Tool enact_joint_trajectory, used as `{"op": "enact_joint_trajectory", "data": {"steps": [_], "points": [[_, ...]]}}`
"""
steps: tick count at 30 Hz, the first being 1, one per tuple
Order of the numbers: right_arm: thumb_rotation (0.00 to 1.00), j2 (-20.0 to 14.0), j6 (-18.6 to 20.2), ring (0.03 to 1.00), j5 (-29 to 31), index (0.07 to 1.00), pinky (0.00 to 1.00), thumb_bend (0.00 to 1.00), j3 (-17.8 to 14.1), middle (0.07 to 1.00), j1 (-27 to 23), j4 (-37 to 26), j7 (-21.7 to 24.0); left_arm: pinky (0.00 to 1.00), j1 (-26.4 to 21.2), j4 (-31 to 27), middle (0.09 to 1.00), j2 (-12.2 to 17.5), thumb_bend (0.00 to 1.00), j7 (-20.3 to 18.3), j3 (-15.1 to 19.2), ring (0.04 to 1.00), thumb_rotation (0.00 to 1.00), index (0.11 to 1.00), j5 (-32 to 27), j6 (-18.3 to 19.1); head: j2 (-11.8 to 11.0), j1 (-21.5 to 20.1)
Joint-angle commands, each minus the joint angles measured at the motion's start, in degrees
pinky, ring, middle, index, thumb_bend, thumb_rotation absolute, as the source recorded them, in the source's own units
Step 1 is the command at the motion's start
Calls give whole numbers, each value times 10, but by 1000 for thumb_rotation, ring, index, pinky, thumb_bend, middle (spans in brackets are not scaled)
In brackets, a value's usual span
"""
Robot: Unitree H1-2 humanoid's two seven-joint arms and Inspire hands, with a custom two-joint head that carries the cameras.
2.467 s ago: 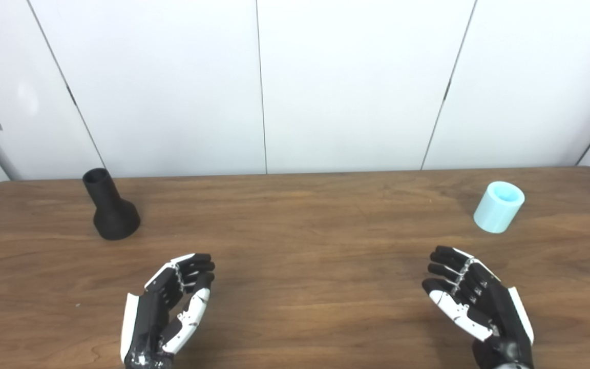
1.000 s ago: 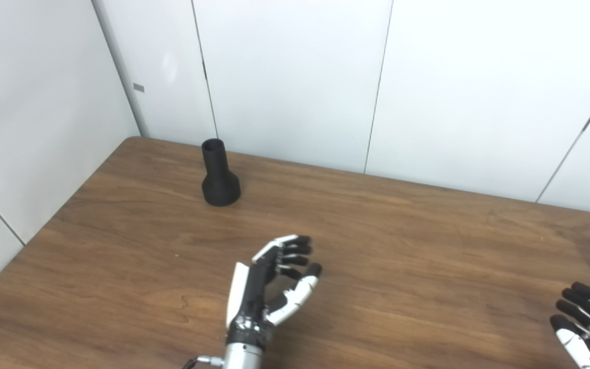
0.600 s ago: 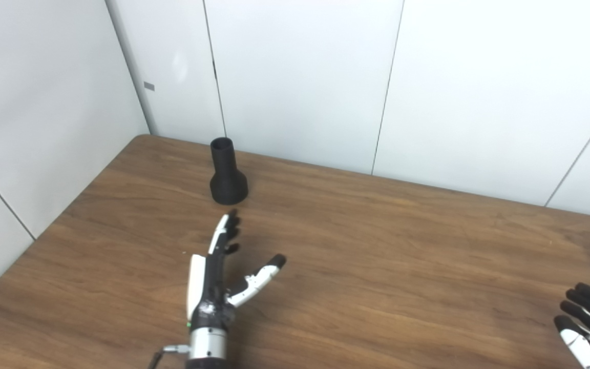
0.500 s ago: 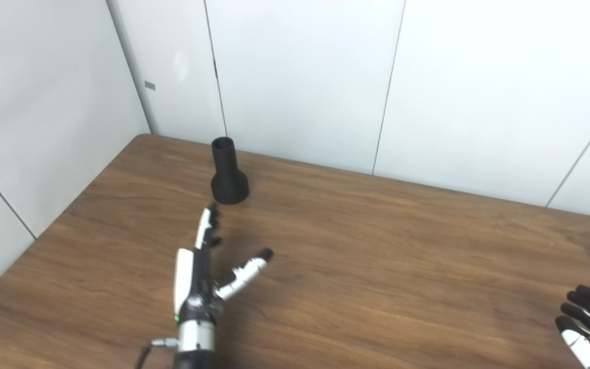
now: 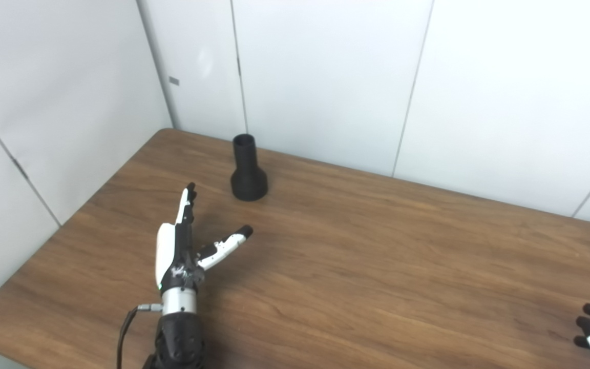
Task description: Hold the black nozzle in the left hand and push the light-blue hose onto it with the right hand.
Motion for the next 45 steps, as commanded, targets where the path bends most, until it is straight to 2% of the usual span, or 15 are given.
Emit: {"op": "enact_joint_trajectory", "data": {"steps": [1, 5, 7, 8, 11, 17, 23, 26, 32, 37, 45], "points": [[329, -7, -11, 627, -2, 600, 509, 330, -8, 651, -15, -8, -3, 893, -30, 5, 960, 17, 881, 9, -1, 951, 364, 982, 14, -1, -1, 3], [359, -9, -17, 613, 1, 583, 491, 355, -9, 637, -19, 1, -1, 840, -61, 38, 948, 36, 924, 3, -1, 921, 383, 972, 18, 21, -4, 8], [386, -9, -11, 612, 5, 581, 487, 365, -11, 636, -21, 2, 0, 798, -79, 56, 954, 49, 943, -9, 0, 901, 363, 975, 2, 26, -6, 12], [392, -10, -9, 612, 6, 581, 486, 369, -12, 635, -22, 3, 0, 803, -84, 62, 958, 52, 953, -13, 0, 904, 361, 980, -4, 28, -6, 12], [415, -12, -17, 603, 7, 576, 476, 406, -13, 630, -23, 9, 2, 846, -104, 76, 974, 72, 991, -51, -5, 932, 373, 991, -24, 69, -8, 13], [428, -12, -20, 597, 4, 564, 467, 428, -12, 620, -24, 12, 3, 820, -124, 128, 940, 99, 1000, -74, -18, 912, 324, 967, -38, 75, -10, 14], [463, -15, -24, 596, -1, 564, 464, 469, -10, 620, -22, 14, 6, 837, -138, 166, 970, 111, 1000, -83, -18, 936, 309, 987, -63, 70, -11, 15], [462, -13, -14, 592, -2, 564, 460, 463, -10, 619, -22, 10, 4, 842, -148, 187, 979, 120, 1000, -86, -24, 941, 300, 996, -68, 62, -12, 15], [489, -18, -17, 589, -7, 564, 450, 480, -7, 617, -18, 11, 8, 815, -172, 231, 943, 145, 1000, -89, -56, 903, 353, 977, -53, 47, -14, 8], [489, -17, -26, 583, -5, 558, 441, 491, -9, 612, -17, 13, 12, 746, -191, 245, 947, 170, 1000, -115, -106, 869, 368, 985, -20, 80, -16, 3], [498, -16, -26, 559, -2, 539, 420, 545, -13, 592, -15, 13, 13, 727, -216, 272, 950, 173, 1000, -126, -143, 864, 343, 973, -8, 105, -16, -10]]}}
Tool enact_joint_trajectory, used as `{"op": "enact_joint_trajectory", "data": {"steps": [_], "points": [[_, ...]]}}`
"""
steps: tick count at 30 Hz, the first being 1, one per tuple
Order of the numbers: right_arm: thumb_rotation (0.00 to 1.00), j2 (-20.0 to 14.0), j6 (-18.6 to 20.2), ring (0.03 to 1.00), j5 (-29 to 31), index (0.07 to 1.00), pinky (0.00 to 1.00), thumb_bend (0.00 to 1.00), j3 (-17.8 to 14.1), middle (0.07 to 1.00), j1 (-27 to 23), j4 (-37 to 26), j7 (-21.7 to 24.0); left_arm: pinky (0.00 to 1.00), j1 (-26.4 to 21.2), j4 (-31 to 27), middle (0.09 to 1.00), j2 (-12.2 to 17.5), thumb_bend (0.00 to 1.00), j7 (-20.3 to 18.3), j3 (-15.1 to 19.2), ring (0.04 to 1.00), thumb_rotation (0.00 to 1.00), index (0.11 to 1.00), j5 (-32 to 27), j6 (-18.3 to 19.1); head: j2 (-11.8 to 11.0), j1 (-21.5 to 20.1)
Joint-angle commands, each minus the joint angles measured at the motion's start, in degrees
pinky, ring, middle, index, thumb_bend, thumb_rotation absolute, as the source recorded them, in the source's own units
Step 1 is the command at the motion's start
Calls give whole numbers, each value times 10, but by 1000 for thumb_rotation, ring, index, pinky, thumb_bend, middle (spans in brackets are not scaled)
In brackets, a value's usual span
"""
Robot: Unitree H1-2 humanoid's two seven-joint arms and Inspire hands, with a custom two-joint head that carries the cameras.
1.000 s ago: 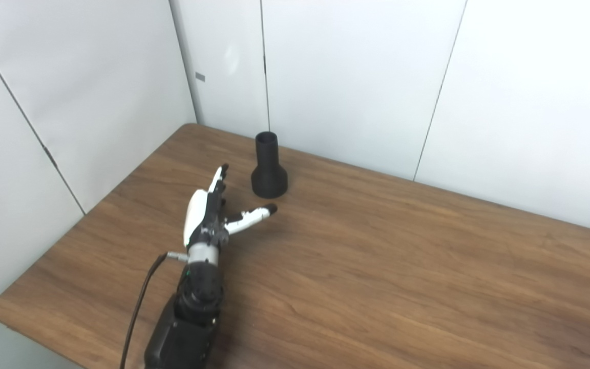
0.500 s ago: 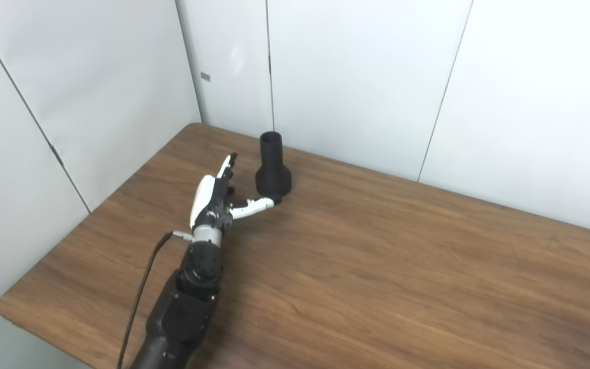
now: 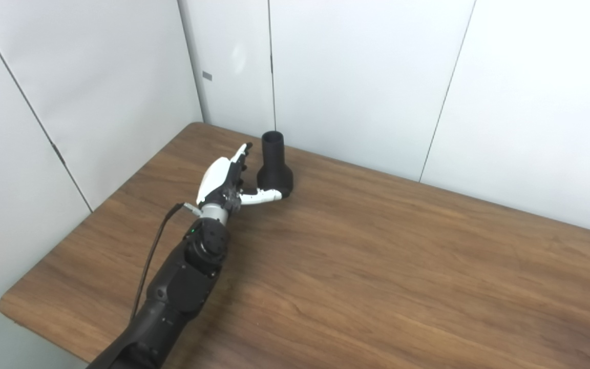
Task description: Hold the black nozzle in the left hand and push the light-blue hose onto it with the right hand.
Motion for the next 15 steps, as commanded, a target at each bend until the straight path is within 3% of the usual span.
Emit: {"op": "enact_joint_trajectory", "data": {"steps": [1, 12, 15], "points": [[502, -10, -25, 562, 5, 540, 422, 548, -7, 594, -6, -12, 3, 725, -7, 24, 946, -10, 1000, -33, -23, 863, 349, 970, 3, 22, 0, 0], [496, -9, -20, 588, -7, 557, 447, 519, -5, 614, 0, -22, 1, 714, -20, 49, 939, -4, 1000, -46, -50, 858, 312, 950, 14, 25, 2, -11], [482, -9, -20, 585, -3, 555, 447, 510, -6, 612, 1, -23, 2, 713, -22, 63, 927, -2, 1000, -40, -58, 853, 310, 924, 17, 10, 3, -14]]}}
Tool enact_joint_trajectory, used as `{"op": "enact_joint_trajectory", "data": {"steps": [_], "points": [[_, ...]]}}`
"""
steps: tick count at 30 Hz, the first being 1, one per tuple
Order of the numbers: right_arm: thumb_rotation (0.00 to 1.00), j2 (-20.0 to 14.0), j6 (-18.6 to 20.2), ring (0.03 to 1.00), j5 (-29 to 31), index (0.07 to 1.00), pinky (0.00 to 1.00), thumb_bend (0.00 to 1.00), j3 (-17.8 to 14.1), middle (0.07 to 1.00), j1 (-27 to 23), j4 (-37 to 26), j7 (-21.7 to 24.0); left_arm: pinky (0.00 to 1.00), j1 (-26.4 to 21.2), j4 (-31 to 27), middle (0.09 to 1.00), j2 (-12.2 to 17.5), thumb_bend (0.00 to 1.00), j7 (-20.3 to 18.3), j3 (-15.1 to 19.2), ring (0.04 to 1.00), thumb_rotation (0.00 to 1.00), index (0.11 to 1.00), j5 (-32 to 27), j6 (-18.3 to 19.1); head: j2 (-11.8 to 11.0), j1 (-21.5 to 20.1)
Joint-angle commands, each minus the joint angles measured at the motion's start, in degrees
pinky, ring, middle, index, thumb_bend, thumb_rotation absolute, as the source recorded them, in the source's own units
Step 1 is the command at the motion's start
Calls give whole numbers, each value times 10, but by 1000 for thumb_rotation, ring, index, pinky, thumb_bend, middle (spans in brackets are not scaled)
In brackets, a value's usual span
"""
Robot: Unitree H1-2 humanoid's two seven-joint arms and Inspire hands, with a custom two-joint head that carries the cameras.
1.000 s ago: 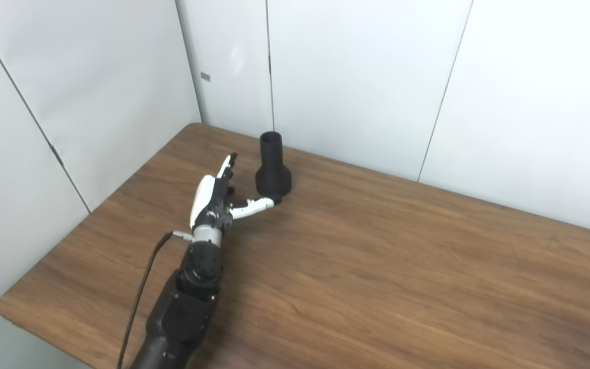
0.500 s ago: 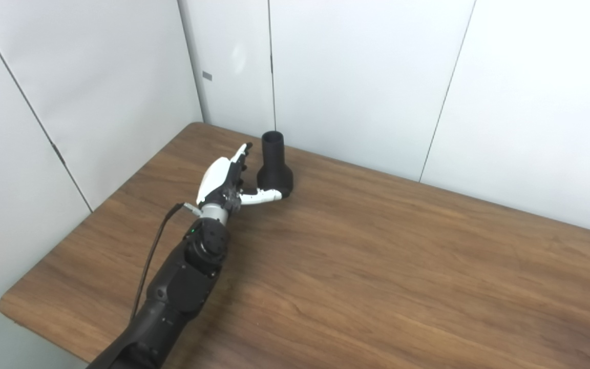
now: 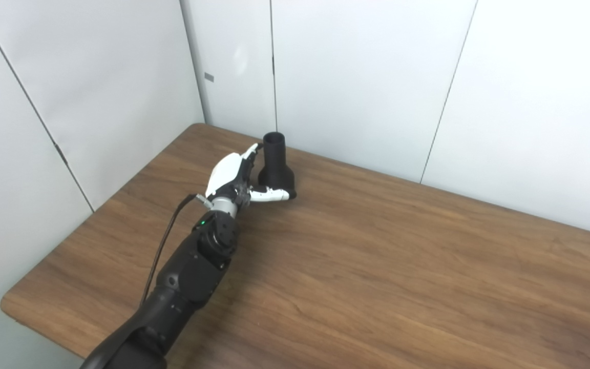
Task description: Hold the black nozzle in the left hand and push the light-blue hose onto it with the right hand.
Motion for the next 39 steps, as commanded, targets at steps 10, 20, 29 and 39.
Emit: {"op": "enact_joint_trajectory", "data": {"steps": [10, 20, 29, 39], "points": [[473, -13, -14, 579, 4, 551, 439, 515, -8, 608, -4, -30, 4, 994, 10, 29, 845, -3, 1000, -33, -64, 870, 372, 852, 40, 1, 5, -6], [468, -16, -7, 584, 5, 557, 450, 509, -9, 613, -1, -40, 5, 1000, 14, 37, 796, 6, 1000, -25, -93, 844, 377, 808, 82, -13, 8, -7], [464, -19, -5, 585, 6, 562, 451, 506, -8, 616, 2, -40, 5, 1000, 19, 26, 794, 2, 1000, -16, -91, 845, 396, 789, 88, -9, 11, -10], [460, -11, -3, 578, -6, 560, 442, 500, -2, 611, -1, -38, -1, 770, 13, 15, 925, -18, 1000, -47, -75, 878, 343, 917, 47, -26, 10, -24]]}}
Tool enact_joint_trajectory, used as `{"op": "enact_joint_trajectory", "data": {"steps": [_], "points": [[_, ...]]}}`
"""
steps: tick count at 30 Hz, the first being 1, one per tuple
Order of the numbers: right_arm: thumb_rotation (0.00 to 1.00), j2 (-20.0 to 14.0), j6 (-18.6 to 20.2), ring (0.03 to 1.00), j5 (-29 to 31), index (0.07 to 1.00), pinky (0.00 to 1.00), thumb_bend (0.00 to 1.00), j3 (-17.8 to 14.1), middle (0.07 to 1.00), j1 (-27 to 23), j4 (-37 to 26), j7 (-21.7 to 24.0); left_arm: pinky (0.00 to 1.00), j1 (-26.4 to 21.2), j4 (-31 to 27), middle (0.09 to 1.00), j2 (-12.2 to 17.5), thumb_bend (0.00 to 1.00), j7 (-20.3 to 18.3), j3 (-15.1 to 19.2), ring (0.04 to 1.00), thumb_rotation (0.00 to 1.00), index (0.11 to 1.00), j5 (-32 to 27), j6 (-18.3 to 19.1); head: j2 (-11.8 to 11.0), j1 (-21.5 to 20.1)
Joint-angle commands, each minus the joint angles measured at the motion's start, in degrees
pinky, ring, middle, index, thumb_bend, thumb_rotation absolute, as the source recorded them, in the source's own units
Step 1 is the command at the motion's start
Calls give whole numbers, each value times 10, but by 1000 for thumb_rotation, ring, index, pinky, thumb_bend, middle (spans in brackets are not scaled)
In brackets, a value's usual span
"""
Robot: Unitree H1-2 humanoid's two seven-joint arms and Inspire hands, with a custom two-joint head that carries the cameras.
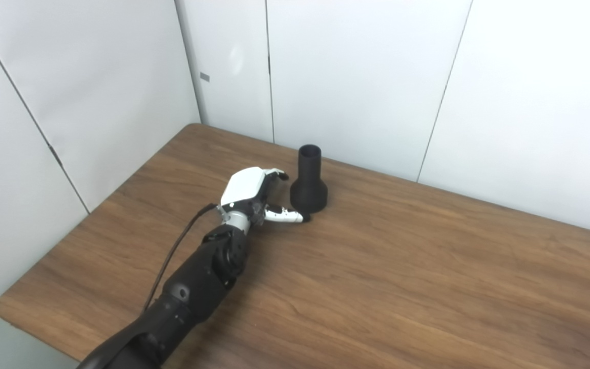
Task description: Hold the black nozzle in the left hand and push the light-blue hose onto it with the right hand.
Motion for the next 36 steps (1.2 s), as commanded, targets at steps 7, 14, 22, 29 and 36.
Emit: {"op": "enact_joint_trajectory", "data": {"steps": [7, 14, 22, 29, 36], "points": [[477, -2, -5, 580, -19, 566, 448, 491, 3, 613, -9, -22, -7, 720, -3, -9, 926, -24, 1000, -73, -5, 854, 337, 931, -45, 11, -1, -4], [449, -3, -7, 586, -20, 572, 452, 446, 5, 619, -11, -22, -6, 657, -3, -13, 926, -28, 1000, -78, -11, 812, 330, 932, -43, 17, -1, -5], [445, -1, 8, 589, -20, 575, 457, 440, 5, 621, -13, -22, -7, 666, -6, -17, 943, -30, 1000, -107, -13, 819, 324, 945, -50, 33, -2, -7], [427, 4, 8, 596, -16, 583, 457, 418, 6, 632, -15, -22, -7, 639, -19, 11, 870, -30, 1000, -103, -34, 788, 318, 869, -31, 31, -3, -13], [298, 3, -16, 612, 0, 600, 461, 337, 4, 649, -12, -18, 4, 614, -23, 31, 812, -29, 1000, -101, -47, 774, 392, 837, -20, 27, -3, -14]]}}
